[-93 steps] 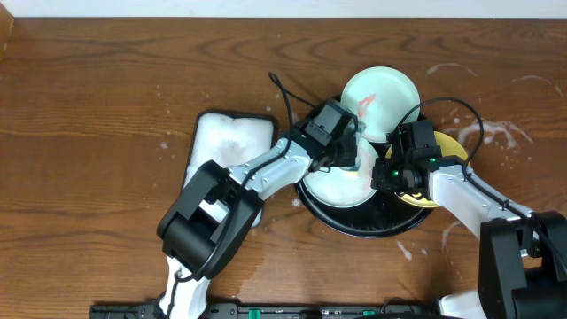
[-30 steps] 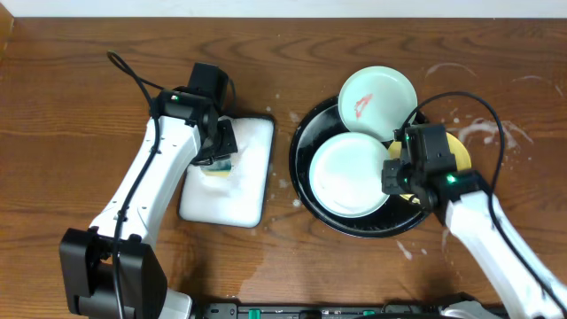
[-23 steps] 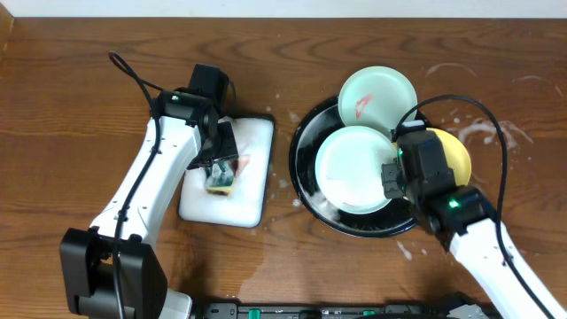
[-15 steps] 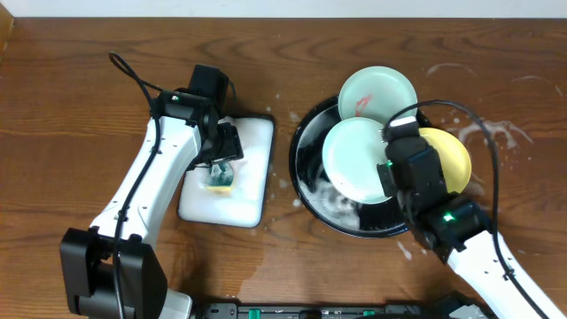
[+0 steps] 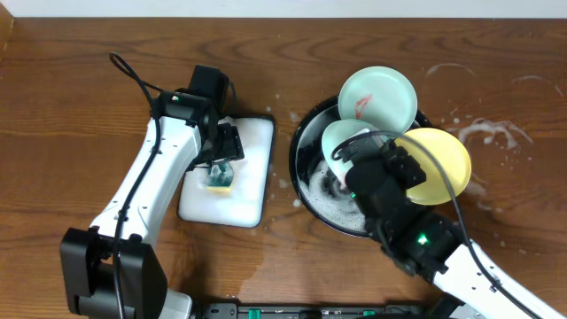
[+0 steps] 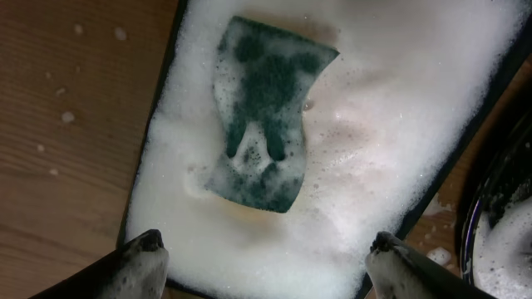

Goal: Clean dirty plates on tray and stack at the side
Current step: 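Grasp the rim of the scrubbed pale green plate with the right gripper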

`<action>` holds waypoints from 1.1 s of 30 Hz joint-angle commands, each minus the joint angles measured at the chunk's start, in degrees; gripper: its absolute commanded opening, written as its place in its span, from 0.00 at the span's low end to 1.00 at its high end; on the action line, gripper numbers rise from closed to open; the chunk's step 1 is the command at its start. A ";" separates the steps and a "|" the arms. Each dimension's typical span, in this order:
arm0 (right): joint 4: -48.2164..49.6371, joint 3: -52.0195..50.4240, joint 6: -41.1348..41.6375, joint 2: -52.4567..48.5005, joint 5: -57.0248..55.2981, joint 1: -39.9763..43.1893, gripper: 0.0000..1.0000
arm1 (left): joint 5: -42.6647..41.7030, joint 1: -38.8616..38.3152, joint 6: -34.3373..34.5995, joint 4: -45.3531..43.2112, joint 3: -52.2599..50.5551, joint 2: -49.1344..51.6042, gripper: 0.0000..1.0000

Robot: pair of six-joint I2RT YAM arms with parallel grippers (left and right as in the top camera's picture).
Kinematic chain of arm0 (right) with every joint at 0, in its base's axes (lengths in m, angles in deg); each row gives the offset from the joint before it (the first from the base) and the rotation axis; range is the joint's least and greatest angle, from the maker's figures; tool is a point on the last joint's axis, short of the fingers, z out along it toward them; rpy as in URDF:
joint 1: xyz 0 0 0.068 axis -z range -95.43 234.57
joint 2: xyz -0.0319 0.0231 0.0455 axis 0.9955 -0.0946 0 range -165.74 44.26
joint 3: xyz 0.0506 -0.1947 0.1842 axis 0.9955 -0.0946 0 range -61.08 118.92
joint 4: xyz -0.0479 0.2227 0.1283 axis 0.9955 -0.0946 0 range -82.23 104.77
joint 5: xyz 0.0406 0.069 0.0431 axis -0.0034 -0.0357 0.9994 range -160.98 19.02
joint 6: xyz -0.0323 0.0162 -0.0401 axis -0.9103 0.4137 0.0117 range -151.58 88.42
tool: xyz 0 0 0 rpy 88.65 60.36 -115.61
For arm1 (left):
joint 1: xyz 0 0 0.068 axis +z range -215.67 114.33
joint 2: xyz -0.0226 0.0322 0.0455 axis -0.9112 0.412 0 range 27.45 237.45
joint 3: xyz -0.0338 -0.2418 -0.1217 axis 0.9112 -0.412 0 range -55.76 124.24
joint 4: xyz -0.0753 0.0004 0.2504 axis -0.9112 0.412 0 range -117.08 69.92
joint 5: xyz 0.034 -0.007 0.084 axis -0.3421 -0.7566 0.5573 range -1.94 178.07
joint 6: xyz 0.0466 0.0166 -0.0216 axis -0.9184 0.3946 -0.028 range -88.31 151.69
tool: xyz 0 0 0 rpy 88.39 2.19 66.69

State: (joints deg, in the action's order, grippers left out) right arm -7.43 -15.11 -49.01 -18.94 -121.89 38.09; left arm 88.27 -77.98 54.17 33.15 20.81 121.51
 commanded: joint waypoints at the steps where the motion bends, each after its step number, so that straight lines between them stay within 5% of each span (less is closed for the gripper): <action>1: 0.79 0.94 -2.84 0.61 -9.99 -4.09 0.01 | 0.48 0.02 0.04 0.37 -0.50 -0.50 0.80; 33: 3.21 0.94 -9.03 0.61 -19.56 -11.37 0.01 | 0.48 0.02 0.04 0.37 -0.50 -0.50 0.81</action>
State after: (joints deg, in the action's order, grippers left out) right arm -4.58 -15.11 -57.77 -18.94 -139.42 27.25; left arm 88.25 -77.98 54.17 33.15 20.81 121.51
